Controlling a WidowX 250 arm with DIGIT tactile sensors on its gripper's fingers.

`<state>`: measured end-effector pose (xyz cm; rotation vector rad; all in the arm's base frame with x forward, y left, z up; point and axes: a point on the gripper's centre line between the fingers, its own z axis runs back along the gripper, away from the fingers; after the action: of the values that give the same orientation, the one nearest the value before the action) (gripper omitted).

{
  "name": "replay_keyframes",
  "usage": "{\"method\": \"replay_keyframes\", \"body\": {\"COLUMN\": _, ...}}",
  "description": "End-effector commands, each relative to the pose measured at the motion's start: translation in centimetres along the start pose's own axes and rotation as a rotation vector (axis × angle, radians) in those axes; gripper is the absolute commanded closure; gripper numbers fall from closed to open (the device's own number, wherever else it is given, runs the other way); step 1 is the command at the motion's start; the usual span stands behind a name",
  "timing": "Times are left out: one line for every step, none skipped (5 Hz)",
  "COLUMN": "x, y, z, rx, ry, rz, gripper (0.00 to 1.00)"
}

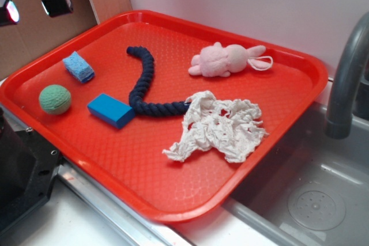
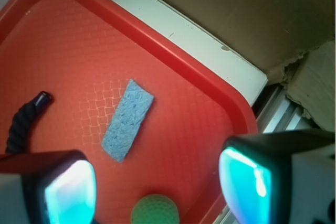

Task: Grab the blue sponge.

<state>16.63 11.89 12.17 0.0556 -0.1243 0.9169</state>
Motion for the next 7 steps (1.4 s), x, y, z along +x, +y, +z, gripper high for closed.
{"method": "replay_keyframes", "body": {"x": 1.3, "y": -0.3, "z": -1.8, "rx": -0.034, "ry": -0.047, "rz": 0.105, "gripper": 0.0}}
{"method": "replay_keyframes", "body": {"x": 2.2, "y": -1.2, "z": -3.6, "rx": -0.022, "ry": -0.04, "rz": 0.148, "gripper": 0.0}}
{"method": "replay_keyframes", "body": {"x": 2.8, "y": -2.0, "z": -5.9, "rx": 0.025, "ry": -0.031, "rz": 0.156, "gripper": 0.0}}
{"method": "replay_keyframes", "body": {"x": 1.7, "y": -1.4, "z": -8.2, "rx": 0.064, "ry": 0.026, "rz": 0.166, "gripper": 0.0}}
{"method": "replay_keyframes", "body": {"x": 0.7, "y": -1.9, "z": -9.9, "rx": 0.097, "ry": 0.044, "rz": 0.137, "gripper": 0.0}}
{"method": "replay_keyframes", "body": {"x": 0.2, "y": -2.7, "z": -9.8, "rx": 0.088, "ry": 0.032, "rz": 0.113, "gripper": 1.0}}
{"method": "replay_keyframes", "body": {"x": -0.1, "y": -2.9, "z": -9.6, "rx": 0.072, "ry": 0.025, "rz": 0.082, "gripper": 1.0}}
